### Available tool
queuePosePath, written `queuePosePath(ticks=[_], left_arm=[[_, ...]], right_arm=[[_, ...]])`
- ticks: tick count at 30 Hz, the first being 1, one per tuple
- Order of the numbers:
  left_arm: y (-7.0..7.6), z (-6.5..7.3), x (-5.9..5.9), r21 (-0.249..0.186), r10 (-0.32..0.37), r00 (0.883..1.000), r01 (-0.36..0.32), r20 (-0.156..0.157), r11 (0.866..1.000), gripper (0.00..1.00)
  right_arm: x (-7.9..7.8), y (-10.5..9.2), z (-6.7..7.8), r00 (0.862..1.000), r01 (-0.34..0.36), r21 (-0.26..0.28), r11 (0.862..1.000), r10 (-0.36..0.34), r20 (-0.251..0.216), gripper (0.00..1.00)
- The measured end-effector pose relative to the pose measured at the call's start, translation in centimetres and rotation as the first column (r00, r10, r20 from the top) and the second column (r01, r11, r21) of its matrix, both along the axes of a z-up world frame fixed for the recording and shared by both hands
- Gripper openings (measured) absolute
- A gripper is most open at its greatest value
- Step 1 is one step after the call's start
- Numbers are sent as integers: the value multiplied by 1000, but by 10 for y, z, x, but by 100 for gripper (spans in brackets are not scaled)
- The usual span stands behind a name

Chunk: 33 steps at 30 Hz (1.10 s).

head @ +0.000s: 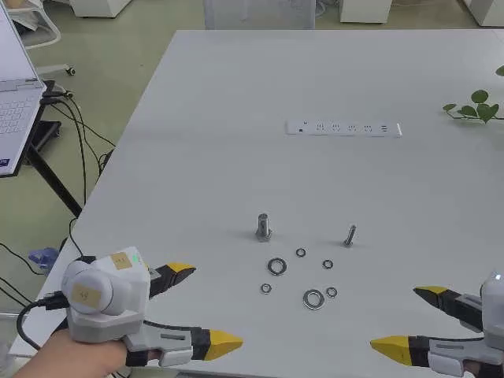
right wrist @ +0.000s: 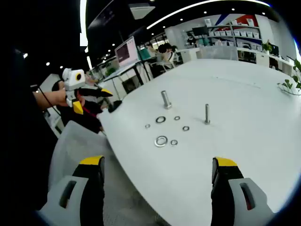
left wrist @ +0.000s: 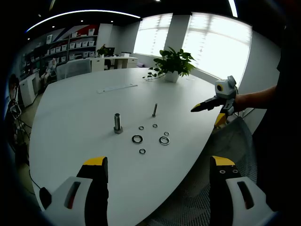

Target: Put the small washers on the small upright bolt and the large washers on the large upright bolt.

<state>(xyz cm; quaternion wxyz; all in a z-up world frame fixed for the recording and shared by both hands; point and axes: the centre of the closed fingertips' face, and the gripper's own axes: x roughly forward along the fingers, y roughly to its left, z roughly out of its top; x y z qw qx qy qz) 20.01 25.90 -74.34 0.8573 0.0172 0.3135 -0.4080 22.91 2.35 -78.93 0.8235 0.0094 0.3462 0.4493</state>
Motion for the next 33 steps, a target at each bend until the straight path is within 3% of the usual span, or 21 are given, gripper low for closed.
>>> queuePosePath(ticks=[13, 16, 21, 25, 33], left_arm=[[0, -1, -5, 12, -11, 1000, 11, 1, 1000, 82], [1, -1, -6, 8, -7, 1000, 7, 6, 1000, 82], [2, 1, -4, 8, -12, 1000, 12, 11, 1000, 84], [3, 0, -3, 44, -38, 999, 37, 25, 998, 85], [2, -2, 1, 18, -29, 999, 29, 30, 999, 92]], right_arm=[[2, 6, 2, 1000, -11, -3, 1000, 11, 8, 90], [3, 5, -2, 1000, -16, -36, 999, 17, 6, 90], [6, 6, -1, 1000, -21, -39, 999, 21, 3, 89], [7, 10, 2, 999, -36, -42, 998, 36, 3, 89], [7, 19, 5, 996, -89, -73, 993, 91, 14, 89]])
